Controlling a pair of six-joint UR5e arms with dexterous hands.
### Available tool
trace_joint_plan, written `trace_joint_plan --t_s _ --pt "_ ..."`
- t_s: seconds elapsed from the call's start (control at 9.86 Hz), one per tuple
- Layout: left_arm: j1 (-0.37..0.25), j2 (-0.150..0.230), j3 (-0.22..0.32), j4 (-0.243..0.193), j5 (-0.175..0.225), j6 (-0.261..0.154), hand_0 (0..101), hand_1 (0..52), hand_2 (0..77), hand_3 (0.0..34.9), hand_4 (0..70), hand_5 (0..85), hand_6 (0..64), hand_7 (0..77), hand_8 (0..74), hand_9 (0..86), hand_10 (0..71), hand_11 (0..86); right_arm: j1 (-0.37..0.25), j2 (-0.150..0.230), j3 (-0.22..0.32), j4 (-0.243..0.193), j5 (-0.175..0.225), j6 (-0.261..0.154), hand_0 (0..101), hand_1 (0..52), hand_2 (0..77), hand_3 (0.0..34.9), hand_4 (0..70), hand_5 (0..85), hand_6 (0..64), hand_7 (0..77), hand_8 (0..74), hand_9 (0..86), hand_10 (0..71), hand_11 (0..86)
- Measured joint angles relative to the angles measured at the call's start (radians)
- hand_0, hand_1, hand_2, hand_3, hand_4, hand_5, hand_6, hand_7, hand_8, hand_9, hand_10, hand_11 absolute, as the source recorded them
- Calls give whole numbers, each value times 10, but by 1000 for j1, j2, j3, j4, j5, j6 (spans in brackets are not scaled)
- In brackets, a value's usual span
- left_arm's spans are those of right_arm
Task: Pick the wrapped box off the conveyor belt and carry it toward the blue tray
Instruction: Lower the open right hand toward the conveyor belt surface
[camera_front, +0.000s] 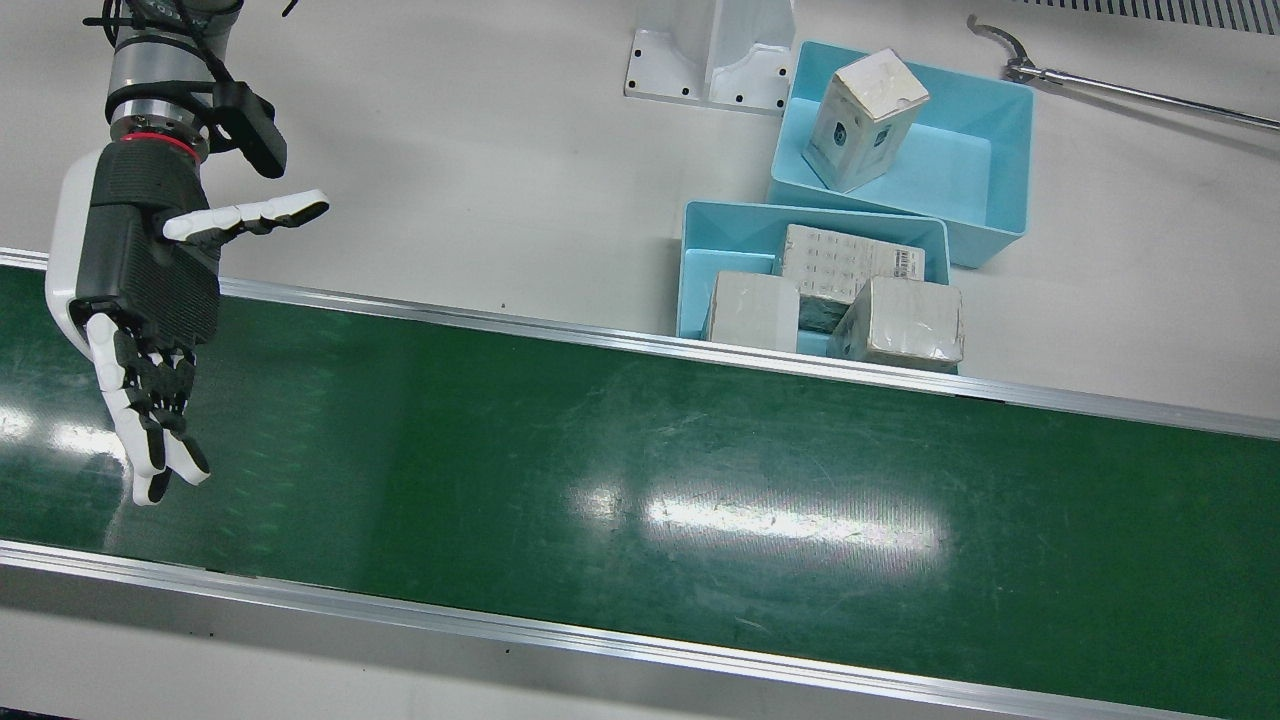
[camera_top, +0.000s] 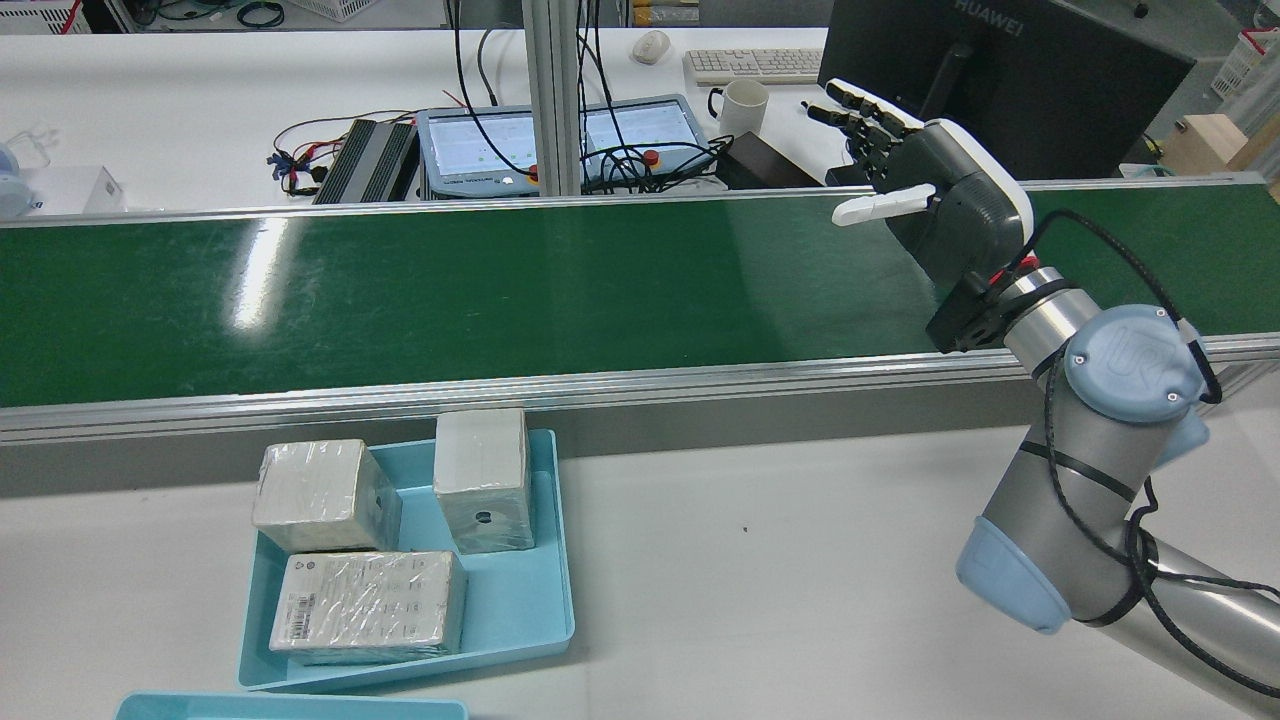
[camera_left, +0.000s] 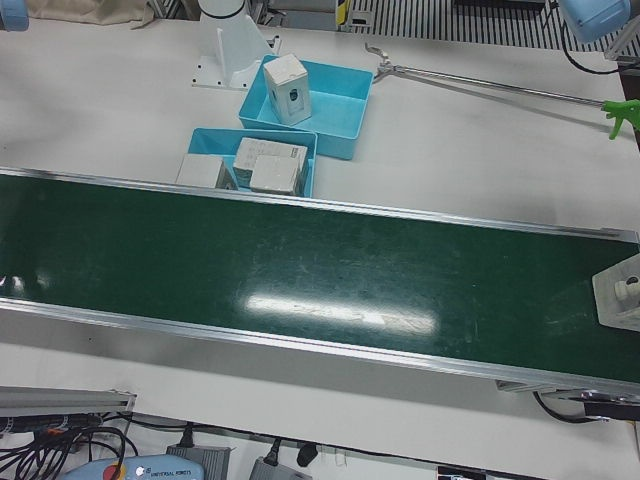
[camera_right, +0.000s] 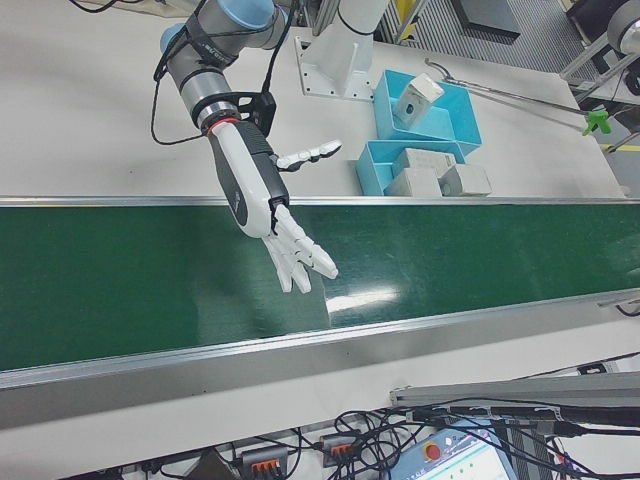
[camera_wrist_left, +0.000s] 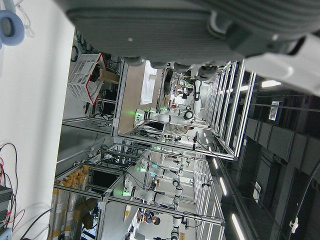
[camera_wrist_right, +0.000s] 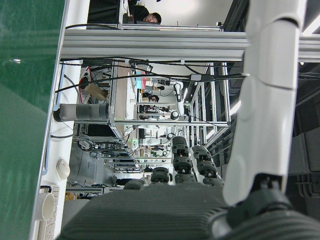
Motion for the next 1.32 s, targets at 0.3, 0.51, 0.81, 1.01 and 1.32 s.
trace_joint_plan --t_s 0.3,0.51,0.81,1.01,1.32 --pt "0 0 0 0 0 0 0 0 11 0 0 5 5 5 5 0 5 5 0 1 -2 1 -2 0 473 115 38 1 98 71 49 142 33 38 0 11" --pt "0 0 0 0 0 0 0 0 11 0 0 5 0 5 5 0 5 5 -1 2 -2 1 -1 1 473 115 49 1 98 71 49 142 55 54 0 11" --pt "0 0 0 0 0 0 0 0 5 0 0 11 0 5 5 0 0 5 -2 2 -2 1 0 2 473 115 49 1 109 93 60 164 60 71 0 11" --pt "0 0 0 0 0 0 0 0 11 0 0 11 5 5 5 0 0 5 -1 7 7 2 0 5 473 87 38 2 120 93 60 175 76 71 0 11" --pt "0 0 0 0 0 0 0 0 5 0 0 5 5 5 5 0 0 5 4 14 20 2 -2 17 473 109 33 1 120 98 65 175 76 71 0 11"
